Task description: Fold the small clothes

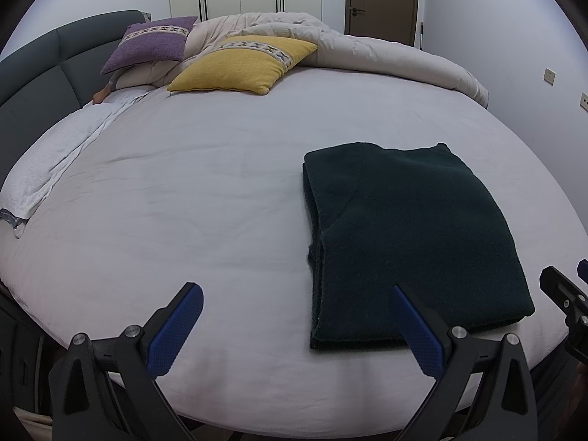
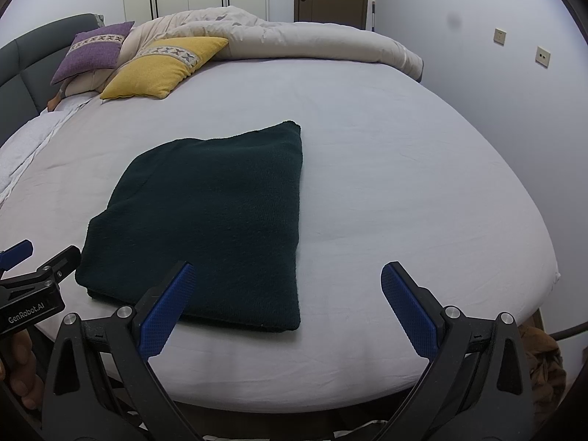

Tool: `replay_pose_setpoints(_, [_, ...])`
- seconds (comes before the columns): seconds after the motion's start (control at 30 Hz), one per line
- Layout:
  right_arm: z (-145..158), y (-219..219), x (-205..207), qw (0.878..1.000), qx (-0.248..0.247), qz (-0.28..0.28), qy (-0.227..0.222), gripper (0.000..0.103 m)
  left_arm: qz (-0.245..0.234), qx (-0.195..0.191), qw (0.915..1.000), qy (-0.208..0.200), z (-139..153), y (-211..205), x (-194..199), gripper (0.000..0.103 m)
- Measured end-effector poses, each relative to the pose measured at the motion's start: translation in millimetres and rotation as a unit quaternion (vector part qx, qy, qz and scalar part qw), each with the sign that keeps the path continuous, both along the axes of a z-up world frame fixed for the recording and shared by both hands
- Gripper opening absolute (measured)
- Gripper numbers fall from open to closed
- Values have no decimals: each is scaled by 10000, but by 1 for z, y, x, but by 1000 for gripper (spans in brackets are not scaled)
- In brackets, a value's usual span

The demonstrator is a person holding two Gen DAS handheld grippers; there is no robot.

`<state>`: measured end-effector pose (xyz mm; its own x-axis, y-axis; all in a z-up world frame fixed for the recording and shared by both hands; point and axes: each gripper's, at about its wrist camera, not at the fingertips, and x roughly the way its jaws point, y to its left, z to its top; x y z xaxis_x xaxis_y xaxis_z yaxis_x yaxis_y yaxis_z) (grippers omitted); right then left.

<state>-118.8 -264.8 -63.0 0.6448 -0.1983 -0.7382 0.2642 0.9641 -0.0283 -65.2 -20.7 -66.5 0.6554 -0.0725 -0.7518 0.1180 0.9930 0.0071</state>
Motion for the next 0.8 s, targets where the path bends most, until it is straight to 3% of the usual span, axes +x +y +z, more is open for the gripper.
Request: replay_pose_setpoints(0.8, [-2, 6, 0, 10000, 20, -7, 9, 102, 38, 28, 10000, 23, -3, -2, -5, 103])
